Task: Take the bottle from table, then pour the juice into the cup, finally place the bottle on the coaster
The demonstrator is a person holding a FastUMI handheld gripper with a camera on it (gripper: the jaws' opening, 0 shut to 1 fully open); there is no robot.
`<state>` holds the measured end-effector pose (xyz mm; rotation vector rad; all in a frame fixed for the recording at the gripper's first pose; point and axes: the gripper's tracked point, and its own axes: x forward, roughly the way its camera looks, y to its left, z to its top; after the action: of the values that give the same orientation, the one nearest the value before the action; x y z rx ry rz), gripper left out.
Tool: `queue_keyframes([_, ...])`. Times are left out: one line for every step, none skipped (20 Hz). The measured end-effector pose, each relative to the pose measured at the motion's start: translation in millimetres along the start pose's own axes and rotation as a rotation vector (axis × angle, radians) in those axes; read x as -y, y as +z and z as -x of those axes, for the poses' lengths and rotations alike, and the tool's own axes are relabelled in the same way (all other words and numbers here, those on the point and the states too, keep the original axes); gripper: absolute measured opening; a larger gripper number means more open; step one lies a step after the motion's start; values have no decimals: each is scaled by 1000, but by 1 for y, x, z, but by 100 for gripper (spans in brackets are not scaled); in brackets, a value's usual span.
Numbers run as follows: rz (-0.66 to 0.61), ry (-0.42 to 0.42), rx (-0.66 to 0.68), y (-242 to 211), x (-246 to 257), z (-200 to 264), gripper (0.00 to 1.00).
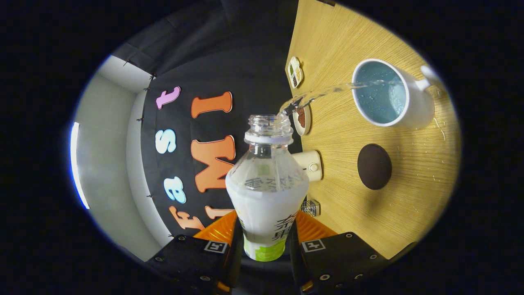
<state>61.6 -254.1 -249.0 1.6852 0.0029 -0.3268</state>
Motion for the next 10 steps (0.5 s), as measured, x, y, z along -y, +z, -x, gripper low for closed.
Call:
queue_keyframes([-5,1,1,0,1,0,51])
queue_keyframes([-5,8,-2,-1,-2,2,51])
queue_keyframes([-7,14,1,-1,-3,1,51])
queue_keyframes([-7,15,0,-1,-4,0,51])
queue_keyframes([-7,12,1,0,-3,0,51])
queue_keyframes([-8,12,1,-1,-3,0,51])
queue_keyframes([-9,13,1,-1,-4,0,51])
queue_keyframes([-13,14,1,-1,-5,0,51])
queue_keyframes([-17,15,2,0,-6,0,51])
queue_keyframes([-22,17,3,0,-6,0,51])
